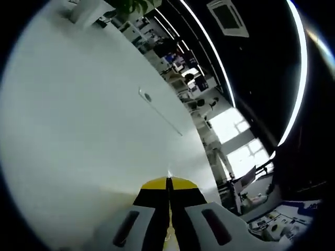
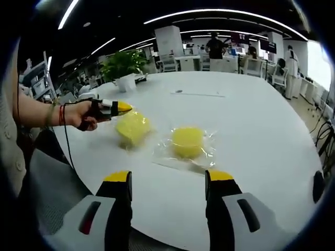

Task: Compare the silicone blocks by pressing each to a similar depth, holding the contact briefly, and releasing to observe deformation and rebound differences across the visible hardness samples.

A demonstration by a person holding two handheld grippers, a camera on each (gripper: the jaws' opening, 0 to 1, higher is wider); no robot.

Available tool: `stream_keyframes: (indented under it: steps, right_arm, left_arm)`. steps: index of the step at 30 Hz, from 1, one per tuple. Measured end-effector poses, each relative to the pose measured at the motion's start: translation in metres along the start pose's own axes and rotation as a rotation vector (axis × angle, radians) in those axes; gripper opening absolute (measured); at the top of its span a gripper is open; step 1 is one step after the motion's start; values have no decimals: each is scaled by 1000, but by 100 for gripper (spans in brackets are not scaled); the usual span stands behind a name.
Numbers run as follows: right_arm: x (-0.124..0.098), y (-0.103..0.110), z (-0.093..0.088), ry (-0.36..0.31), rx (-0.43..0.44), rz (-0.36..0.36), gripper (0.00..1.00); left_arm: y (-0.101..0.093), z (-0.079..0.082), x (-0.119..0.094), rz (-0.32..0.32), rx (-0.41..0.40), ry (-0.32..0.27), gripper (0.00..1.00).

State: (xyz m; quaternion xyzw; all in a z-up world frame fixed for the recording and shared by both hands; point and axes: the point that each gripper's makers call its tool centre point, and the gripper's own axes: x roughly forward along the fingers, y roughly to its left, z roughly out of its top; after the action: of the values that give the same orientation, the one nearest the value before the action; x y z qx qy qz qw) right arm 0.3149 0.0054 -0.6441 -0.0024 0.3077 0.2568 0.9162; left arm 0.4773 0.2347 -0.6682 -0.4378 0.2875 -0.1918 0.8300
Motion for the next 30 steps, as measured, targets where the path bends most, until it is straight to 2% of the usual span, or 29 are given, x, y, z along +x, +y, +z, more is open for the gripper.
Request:
stream_keyframes:
  steps: [8,19,26,30]
  right_arm:
    - [-16,10,16,-67,-18,8,54]
    - [-35,23,30,-135,-48,4,53]
    - [-42,28,35,-161,-63,-2,53]
    - [-44,33,46,-190,-77,9,53]
  left_arm:
    - [-33,-2,-8,-65,37,6,0]
    - [-72,-11,-22,-130,121,59,0]
    - [-99,-12,-33,-159,301,91,0]
    - [-116,-11,-41,-180,403,118,0]
